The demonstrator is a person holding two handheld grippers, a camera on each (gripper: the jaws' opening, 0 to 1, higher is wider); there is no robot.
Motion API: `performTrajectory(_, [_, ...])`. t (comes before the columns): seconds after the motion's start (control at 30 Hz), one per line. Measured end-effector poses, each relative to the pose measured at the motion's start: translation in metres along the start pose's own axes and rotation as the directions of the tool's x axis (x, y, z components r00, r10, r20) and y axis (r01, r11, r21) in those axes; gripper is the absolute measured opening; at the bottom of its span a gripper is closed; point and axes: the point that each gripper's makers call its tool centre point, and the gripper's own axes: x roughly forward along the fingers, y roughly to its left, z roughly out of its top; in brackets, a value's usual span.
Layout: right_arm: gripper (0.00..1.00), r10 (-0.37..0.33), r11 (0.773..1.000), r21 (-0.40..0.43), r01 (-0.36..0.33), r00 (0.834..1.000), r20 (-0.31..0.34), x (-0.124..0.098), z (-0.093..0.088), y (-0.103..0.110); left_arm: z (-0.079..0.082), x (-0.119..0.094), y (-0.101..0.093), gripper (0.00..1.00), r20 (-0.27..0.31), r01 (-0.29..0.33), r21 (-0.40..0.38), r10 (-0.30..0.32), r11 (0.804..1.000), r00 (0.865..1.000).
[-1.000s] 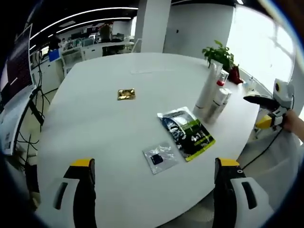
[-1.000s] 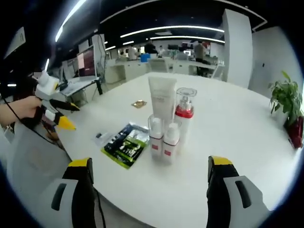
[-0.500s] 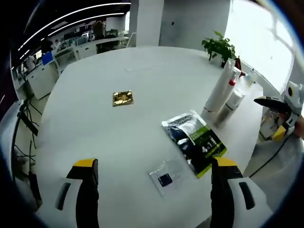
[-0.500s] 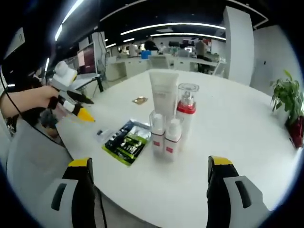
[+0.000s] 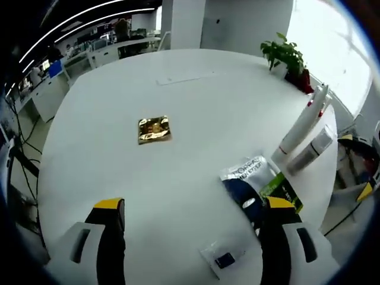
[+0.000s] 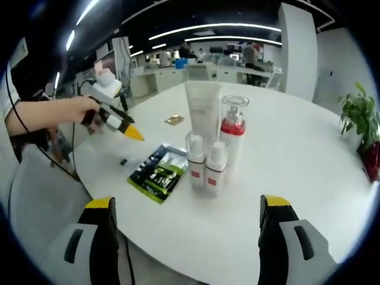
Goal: Arrange the skincare products in the storage area until every visible bottle or jar stands upright without overlapping.
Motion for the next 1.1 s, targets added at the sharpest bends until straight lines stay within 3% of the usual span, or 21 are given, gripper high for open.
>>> performTrajectory(0.53, [0.99,0.021,1.0,0.008,-0.02,0.999,-0.037,0.004,-0.007,0.004,0.024,0.047,0.024,0.82,-0.033,-0.049,-0.047,0.047,0.998,0.998])
performTrajectory(0.57, [0.99,0.021,1.0,0.009,-0.02,0.999,-0.038,0.004,-0.008,0.004,0.031,0.056,0.031,0.81,-0.031,-0.053,-0.054,0.052,0.997,0.998])
performTrajectory(1.0, [0.98,0.034,0.999,0.008,-0.033,0.998,-0.055,0.005,-0.011,0.007,0.046,0.076,0.048,0.71,-0.046,-0.101,-0.045,0.099,0.994,0.994])
performTrajectory(1.1, [0.98,0.031,0.999,0.013,-0.03,0.998,-0.054,0.005,-0.011,0.005,0.049,0.074,0.041,0.69,-0.051,-0.111,-0.034,0.11,0.993,0.993])
